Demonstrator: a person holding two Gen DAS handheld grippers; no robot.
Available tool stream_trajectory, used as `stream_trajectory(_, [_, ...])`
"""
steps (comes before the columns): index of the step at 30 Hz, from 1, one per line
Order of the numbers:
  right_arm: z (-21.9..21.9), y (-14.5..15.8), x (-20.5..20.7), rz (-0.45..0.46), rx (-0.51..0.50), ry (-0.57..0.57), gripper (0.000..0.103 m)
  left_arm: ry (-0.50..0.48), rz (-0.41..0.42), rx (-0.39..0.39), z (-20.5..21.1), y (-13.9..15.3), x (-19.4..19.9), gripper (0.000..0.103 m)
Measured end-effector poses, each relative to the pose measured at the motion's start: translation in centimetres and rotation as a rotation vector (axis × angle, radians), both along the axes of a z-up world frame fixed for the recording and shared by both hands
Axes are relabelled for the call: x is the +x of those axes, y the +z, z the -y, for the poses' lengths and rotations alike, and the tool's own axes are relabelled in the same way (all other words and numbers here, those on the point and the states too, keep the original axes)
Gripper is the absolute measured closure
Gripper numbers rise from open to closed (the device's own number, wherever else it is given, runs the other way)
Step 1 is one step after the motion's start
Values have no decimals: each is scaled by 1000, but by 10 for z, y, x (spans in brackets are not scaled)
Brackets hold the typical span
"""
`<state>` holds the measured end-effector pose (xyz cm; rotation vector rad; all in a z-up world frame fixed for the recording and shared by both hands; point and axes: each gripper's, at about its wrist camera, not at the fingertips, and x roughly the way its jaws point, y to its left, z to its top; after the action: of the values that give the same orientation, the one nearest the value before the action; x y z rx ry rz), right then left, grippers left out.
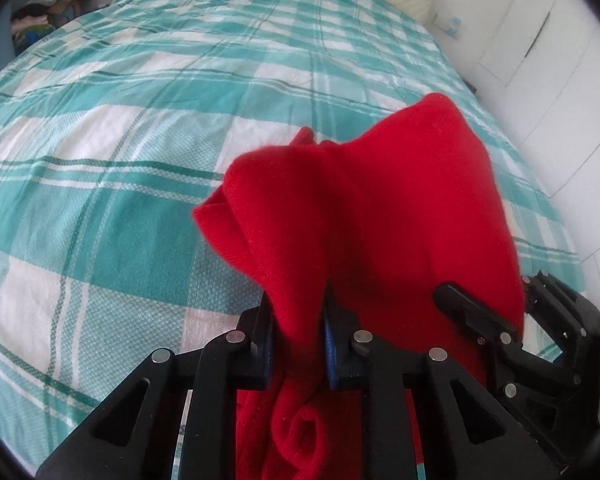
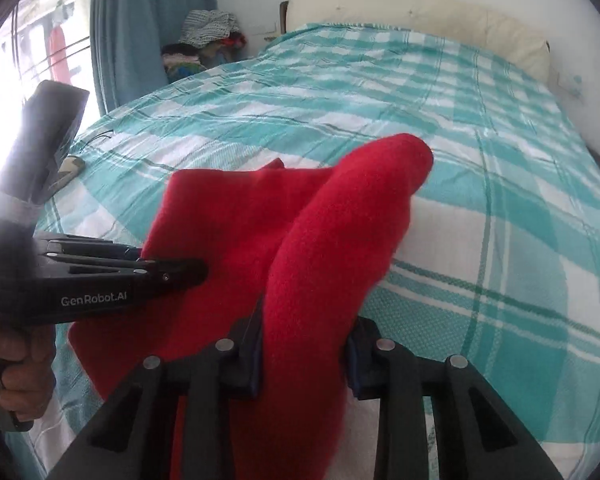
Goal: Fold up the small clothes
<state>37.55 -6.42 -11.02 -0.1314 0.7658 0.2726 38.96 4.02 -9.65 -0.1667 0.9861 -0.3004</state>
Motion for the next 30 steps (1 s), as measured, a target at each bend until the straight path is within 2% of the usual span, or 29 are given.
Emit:
stream_trajectory(3, [8, 37, -16, 81, 19, 8, 73, -24, 74, -46, 4, 42, -12, 85])
stream_trajectory(6, [40, 70, -20, 96, 90, -10, 72, -61, 112, -69, 20, 69, -16, 83])
stream_trajectory(7, [52, 76, -18, 80, 116, -23, 72, -71, 112, -63, 28, 70, -14, 74])
stream_trajectory(8, [66, 79, -15, 57, 142, -42, 69, -68, 109, -36, 36, 67, -12, 61])
stream_trajectory(9, [78, 79, -12, 25, 156, -67, 59, -45, 107, 10, 41, 61, -12, 52])
stream_trajectory(10, [92, 76, -13, -5, 158, -93, 52, -15, 110, 57, 42, 54, -15, 35])
stream_trajectory(11, [107, 71, -16, -20, 136, -130, 34, 10, 124, 96, 42, 47, -21, 27])
stream_trajectory(12, [121, 67, -24, -23, 111, -162, 24, 27, 142, 126, 40, 42, -29, 25])
stream_trajectory(15, [161, 52, -57, -57, 26, -218, 24, 72, 198, 232, 31, 34, -61, 17])
stream_trajectory(17, [178, 45, -83, -81, -33, -256, 22, 105, 249, 288, 27, 38, -89, 5])
stream_trajectory(21, [189, 41, -142, -97, -70, -308, 13, 130, 347, 371, 29, 55, -142, 1])
stream_trajectory(25, [168, 49, -193, -90, -27, -291, 11, 133, 383, 339, 34, 79, -191, 1])
stream_trajectory(30, [134, 74, -247, -52, 26, -245, 10, 185, 363, 332, 41, 93, -241, 1])
